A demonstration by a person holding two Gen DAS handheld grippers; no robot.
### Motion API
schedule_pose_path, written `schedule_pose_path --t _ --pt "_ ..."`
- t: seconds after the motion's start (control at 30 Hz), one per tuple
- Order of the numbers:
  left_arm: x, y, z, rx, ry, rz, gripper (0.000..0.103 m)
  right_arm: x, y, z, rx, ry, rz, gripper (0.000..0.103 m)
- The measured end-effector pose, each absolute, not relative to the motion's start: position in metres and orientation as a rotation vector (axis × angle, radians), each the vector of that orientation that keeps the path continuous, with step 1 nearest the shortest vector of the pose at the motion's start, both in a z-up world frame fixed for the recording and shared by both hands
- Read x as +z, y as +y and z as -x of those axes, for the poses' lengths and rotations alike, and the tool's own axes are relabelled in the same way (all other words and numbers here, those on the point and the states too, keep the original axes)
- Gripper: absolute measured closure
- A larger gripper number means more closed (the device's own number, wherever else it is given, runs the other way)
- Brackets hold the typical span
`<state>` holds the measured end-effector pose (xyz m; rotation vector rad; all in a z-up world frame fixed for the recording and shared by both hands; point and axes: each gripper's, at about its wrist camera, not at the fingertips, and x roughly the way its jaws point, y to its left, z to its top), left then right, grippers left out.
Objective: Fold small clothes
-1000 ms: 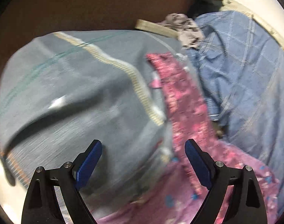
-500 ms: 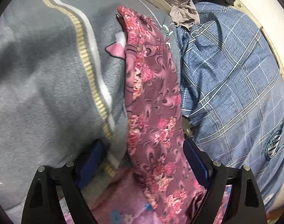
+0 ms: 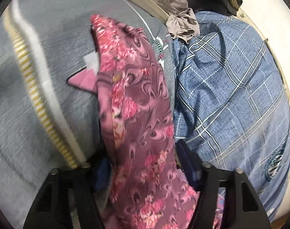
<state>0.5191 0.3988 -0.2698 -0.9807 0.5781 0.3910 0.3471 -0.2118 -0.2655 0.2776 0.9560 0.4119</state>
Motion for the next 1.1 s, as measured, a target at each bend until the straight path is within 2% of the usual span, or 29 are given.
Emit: schedule_pose_path --t 0.07,0.13,0.2,0.3,0.43,0.53,0.67,0.83,0.97,1.07,1.1 --pt "-0.272 0.398 -0.525 0.407 0.583 0.956 0.06 -0.267 -0.212 -0.349 0.409 0.959 -0.274 0.061" --pt "-0.274 0.397 -0.529 0.437 0.593 0.93 0.084 -0.269 -0.21 -0.35 0.402 0.956 -0.257 0.064" --pt "-0.275 0.399 -0.528 0.461 0.59 0.918 0.096 -0.27 -0.206 -0.35 0.396 0.952 -0.232 0.072" --pt "-0.267 0.395 -0.529 0.473 0.582 0.883 0.1 -0.268 -0.206 -0.35 0.382 0.934 -0.227 0.079" --pt "-0.232 0.357 -0.533 0.45 0.555 0.749 0.1 -0.263 -0.217 -0.35 0.342 0.9 -0.257 0.081" --pt "-0.2 0.307 -0.537 0.452 0.564 0.589 0.1 -0.261 -0.235 -0.353 0.277 0.875 -0.303 0.081" --pt "-0.171 0.243 -0.534 0.287 0.545 0.506 0.1 -0.261 -0.262 -0.358 0.204 0.856 -0.377 0.081" --pt "-0.157 0.13 -0.528 0.108 0.578 0.328 0.1 -0.254 -0.293 -0.361 0.142 0.817 -0.444 0.081" --pt "-0.169 0.006 -0.524 -0.135 0.651 0.151 0.1 -0.244 -0.319 -0.356 0.089 0.762 -0.496 0.081" --pt "-0.203 -0.083 -0.513 -0.339 0.772 -0.056 0.08 -0.237 -0.347 -0.352 0.04 0.727 -0.567 0.077" --pt "-0.213 -0.101 -0.509 -0.356 0.807 -0.128 0.068 -0.236 -0.356 -0.351 0.027 0.723 -0.588 0.077"
